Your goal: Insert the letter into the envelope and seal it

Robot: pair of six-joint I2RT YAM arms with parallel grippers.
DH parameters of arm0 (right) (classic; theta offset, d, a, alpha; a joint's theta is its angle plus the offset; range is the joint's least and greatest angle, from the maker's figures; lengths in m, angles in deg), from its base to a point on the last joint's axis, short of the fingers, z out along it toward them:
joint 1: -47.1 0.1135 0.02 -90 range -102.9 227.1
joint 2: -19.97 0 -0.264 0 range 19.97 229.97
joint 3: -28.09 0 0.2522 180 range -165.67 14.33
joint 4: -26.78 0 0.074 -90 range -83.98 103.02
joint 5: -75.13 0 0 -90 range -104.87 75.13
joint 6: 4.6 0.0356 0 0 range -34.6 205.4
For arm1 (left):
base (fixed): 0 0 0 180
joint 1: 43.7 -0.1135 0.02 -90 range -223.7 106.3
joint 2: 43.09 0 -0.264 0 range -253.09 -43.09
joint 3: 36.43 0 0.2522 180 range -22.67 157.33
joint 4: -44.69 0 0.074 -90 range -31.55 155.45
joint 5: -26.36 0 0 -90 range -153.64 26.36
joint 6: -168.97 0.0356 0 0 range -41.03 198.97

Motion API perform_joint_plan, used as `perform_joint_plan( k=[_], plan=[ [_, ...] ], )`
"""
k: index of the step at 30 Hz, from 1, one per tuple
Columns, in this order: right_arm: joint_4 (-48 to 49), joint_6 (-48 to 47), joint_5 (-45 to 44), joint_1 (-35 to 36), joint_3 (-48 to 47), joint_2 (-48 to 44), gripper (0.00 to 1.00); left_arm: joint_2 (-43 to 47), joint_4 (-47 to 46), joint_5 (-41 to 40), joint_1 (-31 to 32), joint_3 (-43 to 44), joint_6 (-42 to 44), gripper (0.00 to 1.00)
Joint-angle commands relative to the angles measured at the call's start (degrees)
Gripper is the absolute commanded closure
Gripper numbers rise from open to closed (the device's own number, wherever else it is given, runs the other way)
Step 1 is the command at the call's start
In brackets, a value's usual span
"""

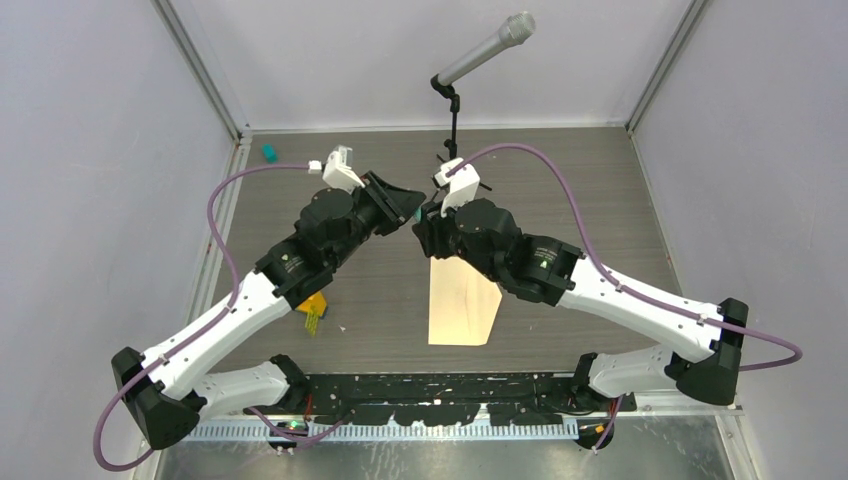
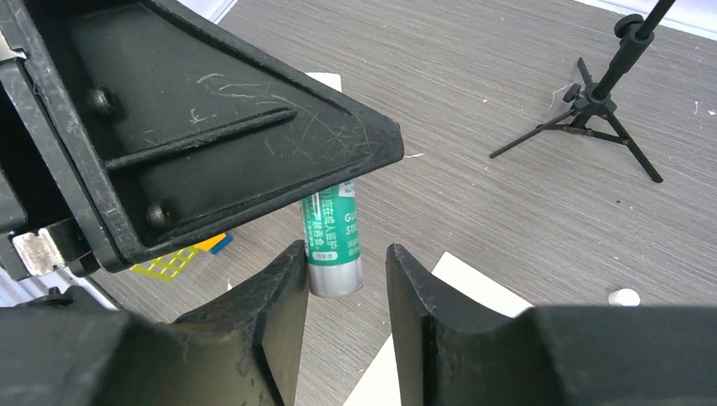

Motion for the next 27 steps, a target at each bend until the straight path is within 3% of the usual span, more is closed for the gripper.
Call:
perform_joint_plan(
  k=[1,7,9,12,16,20,24,27],
  plan=[
    [2.41,-0.71,-3.1,0.02,-2.68,-0.41,0.58,0.44,-0.82,0.91,0.14,2.17,-0.33,1.0],
    [2.52,1.52,2.0,-1.79,-2.05,-1.01,0.84,1.03,-3.46,3.44,0.1,0.9,0.77,1.0],
    [3.17,4.91,11.21,-5.95,-0.95,-2.36,0.9,1.85,-6.72,6.37,0.11,-0.37,2.23,1.0],
    [7.61,12.28,32.33,-14.79,1.89,-4.01,0.94,3.36,-13.41,11.59,0.1,-3.05,4.64,1.0],
    [20.15,24.88,55.47,-23.99,6.5,-4.25,0.97,5.72,-23.44,19.55,0.1,-6.99,7.16,1.0],
    [36.91,38.97,64.95,-27.54,10.97,-3.46,0.98,8.1,-29.77,23.5,0.11,-10.17,7.92,1.0],
    [39.88,41.98,66.24,-27.75,11.63,-3.23,0.92,8.79,-28.21,22.72,0.1,-10.54,7.96,1.0],
    [34.81,38.19,64.12,-27.72,11.29,-4.56,0.59,8.45,-24.25,19.88,0.14,-9.7,7.77,1.0]
  ],
)
